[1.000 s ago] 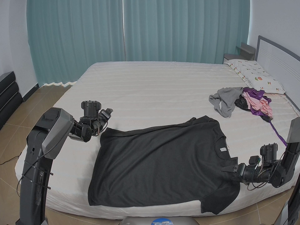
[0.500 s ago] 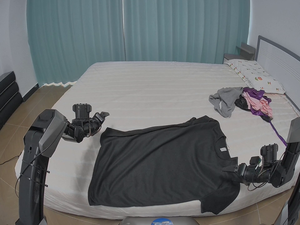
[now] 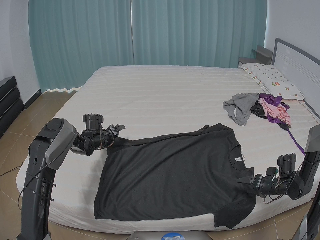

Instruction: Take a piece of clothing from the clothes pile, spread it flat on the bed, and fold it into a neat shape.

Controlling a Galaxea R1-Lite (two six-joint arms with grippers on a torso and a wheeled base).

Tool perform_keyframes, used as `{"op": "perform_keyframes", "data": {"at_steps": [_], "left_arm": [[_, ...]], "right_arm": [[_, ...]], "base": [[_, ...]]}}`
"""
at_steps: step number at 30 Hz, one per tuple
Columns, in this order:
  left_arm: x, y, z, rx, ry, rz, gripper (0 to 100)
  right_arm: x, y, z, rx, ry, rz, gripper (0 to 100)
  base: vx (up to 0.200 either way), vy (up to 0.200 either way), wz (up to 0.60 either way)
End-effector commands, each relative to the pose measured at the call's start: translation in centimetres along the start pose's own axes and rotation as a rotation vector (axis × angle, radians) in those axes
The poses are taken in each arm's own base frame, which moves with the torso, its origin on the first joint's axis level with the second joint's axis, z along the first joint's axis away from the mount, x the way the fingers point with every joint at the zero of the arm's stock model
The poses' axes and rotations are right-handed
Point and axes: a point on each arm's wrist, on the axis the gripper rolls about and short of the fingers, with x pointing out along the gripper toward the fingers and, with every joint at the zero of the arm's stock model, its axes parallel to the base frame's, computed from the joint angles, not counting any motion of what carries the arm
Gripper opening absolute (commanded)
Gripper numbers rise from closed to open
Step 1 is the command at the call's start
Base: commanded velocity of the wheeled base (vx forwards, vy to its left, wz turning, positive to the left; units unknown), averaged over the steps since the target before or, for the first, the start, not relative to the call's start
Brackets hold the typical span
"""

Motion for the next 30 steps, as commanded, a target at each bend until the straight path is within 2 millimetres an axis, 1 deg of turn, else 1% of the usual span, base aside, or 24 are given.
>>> {"op": "perform_keyframes", "data": {"at_steps": [1,3,11,12,16,23,28,30], "left_arm": [[0.8,0.8,-1.5,0.043,0.031,0.018,100],[1.0,1.0,-1.7,0.053,0.032,0.022,100],[1.1,1.0,-1.1,0.051,0.004,0.026,100],[1.1,1.0,-1.0,0.052,-0.004,0.033,0],[1.1,1.0,-0.7,0.053,-0.027,0.04,0],[0.9,1.1,0.8,0.05,-0.118,0.054,0],[0.6,1.3,1.6,0.038,-0.165,0.074,0],[0.5,1.3,1.7,0.02,-0.169,0.076,0]], "right_arm": [[0.1,0.0,0.0,-0.005,-0.005,0.005,100],[0.1,0.0,0.1,-0.007,-0.008,0.008,100],[0.1,0.0,0.0,-0.007,-0.005,0.007,100],[0.1,0.0,0.0,-0.007,-0.005,0.007,100],[0.1,0.0,0.0,-0.008,-0.007,0.008,100],[0.0,0.2,0.2,-0.012,-0.019,0.014,100],[-0.6,0.2,1.0,-0.026,-0.082,0.036,100],[-0.6,0.1,1.0,-0.025,-0.084,0.034,100]], "base": [[0.0,0.0,0.0],[0.0,0.0,0.0],[0.0,0.0,0.0],[0.0,0.0,0.0],[0.0,0.0,0.0],[0.0,0.0,0.0],[0.0,0.0,0.0],[0.0,0.0,0.0]]}}
